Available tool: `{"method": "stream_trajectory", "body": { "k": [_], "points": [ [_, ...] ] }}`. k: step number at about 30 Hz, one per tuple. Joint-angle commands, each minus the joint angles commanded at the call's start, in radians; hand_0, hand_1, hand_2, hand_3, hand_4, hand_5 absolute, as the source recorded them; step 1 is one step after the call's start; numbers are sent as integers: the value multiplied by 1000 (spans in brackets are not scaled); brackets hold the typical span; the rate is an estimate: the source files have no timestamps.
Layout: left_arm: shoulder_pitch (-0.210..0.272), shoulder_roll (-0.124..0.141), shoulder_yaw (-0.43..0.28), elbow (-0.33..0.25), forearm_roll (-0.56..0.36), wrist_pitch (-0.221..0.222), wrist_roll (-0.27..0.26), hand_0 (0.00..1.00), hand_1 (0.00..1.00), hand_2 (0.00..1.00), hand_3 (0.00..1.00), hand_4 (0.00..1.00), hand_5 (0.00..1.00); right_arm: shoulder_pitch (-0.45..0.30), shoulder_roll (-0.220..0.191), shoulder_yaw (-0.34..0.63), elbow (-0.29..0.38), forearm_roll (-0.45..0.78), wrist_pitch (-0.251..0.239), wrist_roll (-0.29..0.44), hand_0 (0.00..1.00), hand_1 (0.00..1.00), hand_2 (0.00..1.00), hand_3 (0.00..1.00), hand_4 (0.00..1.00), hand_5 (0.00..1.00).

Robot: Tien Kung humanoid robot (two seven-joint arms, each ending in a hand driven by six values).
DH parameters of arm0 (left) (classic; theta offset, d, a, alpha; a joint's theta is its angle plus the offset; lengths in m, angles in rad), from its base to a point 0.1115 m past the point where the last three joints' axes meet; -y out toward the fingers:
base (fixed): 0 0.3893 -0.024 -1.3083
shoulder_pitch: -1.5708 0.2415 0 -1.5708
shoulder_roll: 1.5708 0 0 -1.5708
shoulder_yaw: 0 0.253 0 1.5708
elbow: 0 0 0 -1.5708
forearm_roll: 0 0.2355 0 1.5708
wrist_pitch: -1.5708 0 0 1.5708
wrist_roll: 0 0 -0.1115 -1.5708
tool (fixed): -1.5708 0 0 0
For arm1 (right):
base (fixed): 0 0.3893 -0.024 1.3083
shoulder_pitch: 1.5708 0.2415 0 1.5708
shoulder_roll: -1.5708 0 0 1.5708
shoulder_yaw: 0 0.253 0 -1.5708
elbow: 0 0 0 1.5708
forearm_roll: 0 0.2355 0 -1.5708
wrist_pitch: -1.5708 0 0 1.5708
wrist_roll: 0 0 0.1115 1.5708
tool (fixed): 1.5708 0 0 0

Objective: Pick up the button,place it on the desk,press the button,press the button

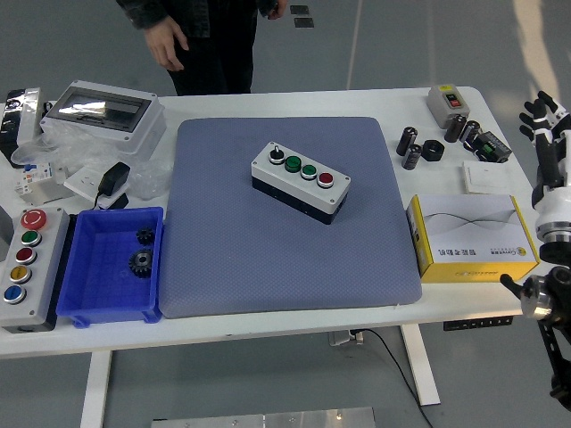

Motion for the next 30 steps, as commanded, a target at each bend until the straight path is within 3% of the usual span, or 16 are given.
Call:
{"method": "stream_trajectory", "body": {
  "k": [4,8,9,14,15,20,22,30],
  "points": [
    [2,2,-2,0,1,0,1,624,517,533,600,615,219,75,-20,-91,-5,-154,50,-153,819,799,791,819,823,742],
    [1,4,-4,0,2,0,1,624,517,533,600,615,219,162,-16,-193,-58,-305,107,-304,819,799,791,819,823,742],
    [0,4,-3,0,1,-1,2,624,516,532,599,614,218,207,-2,-245,-83,-380,122,-375,828,812,804,843,798,652],
    [4,3,2,0,-9,1,2,624,516,532,599,614,218,273,22,-335,-100,-524,118,-478,828,812,804,843,798,652],
    [6,3,4,0,-12,2,3,624,516,532,599,614,218,285,26,-358,-100,-562,110,-499,998,998,998,998,938,395],
    [15,4,8,0,-24,6,5,624,516,532,599,614,218,305,37,-449,-99,-693,71,-504,998,998,998,998,938,395],
    [15,5,8,0,-25,6,3,624,515,532,599,614,218,307,39,-466,-101,-724,60,-498,998,998,998,998,949,352],
    [9,4,7,0,-25,6,2,624,514,532,599,614,218,344,47,-510,-144,-697,54,-478,998,998,998,998,965,358]
  ]
}}
